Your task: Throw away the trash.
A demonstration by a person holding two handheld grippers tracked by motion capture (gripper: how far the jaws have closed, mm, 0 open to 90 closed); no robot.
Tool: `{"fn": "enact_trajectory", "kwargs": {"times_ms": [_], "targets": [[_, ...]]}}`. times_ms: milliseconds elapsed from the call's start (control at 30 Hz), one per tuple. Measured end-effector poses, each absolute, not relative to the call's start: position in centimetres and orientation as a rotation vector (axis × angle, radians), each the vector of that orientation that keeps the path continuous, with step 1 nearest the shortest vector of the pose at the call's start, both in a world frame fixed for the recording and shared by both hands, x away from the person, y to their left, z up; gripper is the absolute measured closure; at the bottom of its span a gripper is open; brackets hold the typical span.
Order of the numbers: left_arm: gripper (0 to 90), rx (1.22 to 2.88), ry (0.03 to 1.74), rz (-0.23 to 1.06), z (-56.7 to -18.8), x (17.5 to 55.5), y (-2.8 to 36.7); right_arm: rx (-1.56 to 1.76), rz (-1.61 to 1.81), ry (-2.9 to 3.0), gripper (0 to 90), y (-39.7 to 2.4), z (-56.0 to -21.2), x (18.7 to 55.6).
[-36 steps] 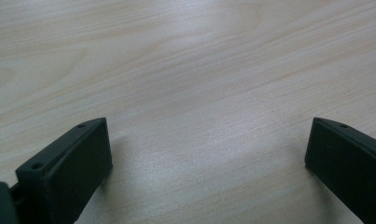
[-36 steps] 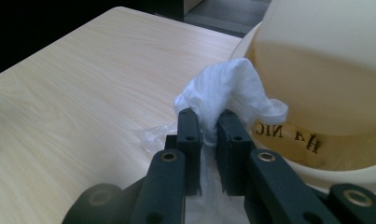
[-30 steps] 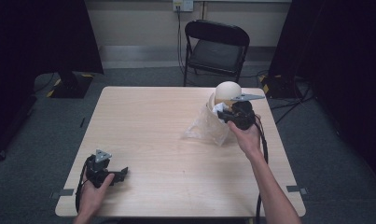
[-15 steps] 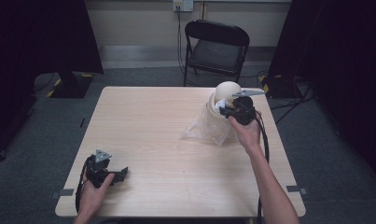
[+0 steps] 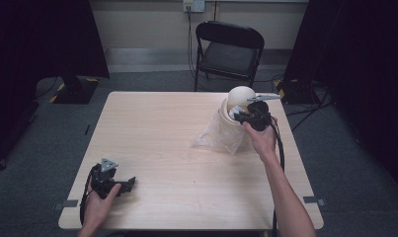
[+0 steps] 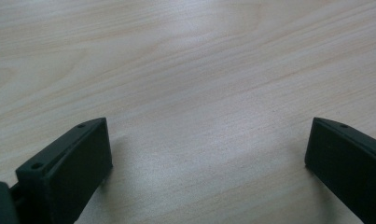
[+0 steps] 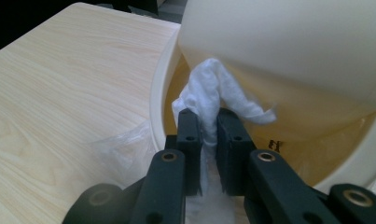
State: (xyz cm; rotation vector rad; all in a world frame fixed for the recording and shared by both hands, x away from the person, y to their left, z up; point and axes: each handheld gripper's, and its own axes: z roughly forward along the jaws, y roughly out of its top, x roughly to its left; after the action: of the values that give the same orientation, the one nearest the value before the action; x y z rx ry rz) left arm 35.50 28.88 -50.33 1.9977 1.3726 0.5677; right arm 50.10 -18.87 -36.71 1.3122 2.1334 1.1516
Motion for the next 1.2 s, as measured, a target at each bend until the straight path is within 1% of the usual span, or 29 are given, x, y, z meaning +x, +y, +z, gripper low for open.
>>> {"fn": "enact_trajectory", "kwargs": {"times_ms": [500, 733, 767, 833, 1100, 1133, 1200], "targets": [[0.0, 1.997, 1.373, 0.568, -50.3, 35.5, 28.9, 1.379, 1.079, 2.129, 81.6, -18.9, -38.0, 51.5], [0.0, 1.997, 1.373, 0.568, -50.3, 35.5, 28.9, 1.384, 1.061, 2.147, 79.8, -18.5, -38.4, 52.1], [0.0, 1.997, 1.373, 0.568, -50.3, 35.5, 28.9, 1.382, 1.048, 2.160, 79.0, -18.6, -38.3, 52.2], [0.0, 1.997, 1.372, 0.568, -50.3, 35.5, 28.9, 1.404, 1.011, 2.188, 74.5, -18.4, -38.0, 52.4], [0.0, 1.997, 1.372, 0.568, -50.3, 35.5, 28.9, 1.423, 0.979, 2.196, 69.7, -18.0, -37.8, 52.7], [0.0, 1.997, 1.372, 0.568, -50.3, 35.5, 28.9, 1.434, 0.982, 2.200, 64.6, -17.9, -37.7, 52.6], [0.0, 1.997, 1.372, 0.568, -50.3, 35.5, 28.9, 1.423, 0.962, 2.198, 63.0, -17.8, -37.7, 52.6]]}}
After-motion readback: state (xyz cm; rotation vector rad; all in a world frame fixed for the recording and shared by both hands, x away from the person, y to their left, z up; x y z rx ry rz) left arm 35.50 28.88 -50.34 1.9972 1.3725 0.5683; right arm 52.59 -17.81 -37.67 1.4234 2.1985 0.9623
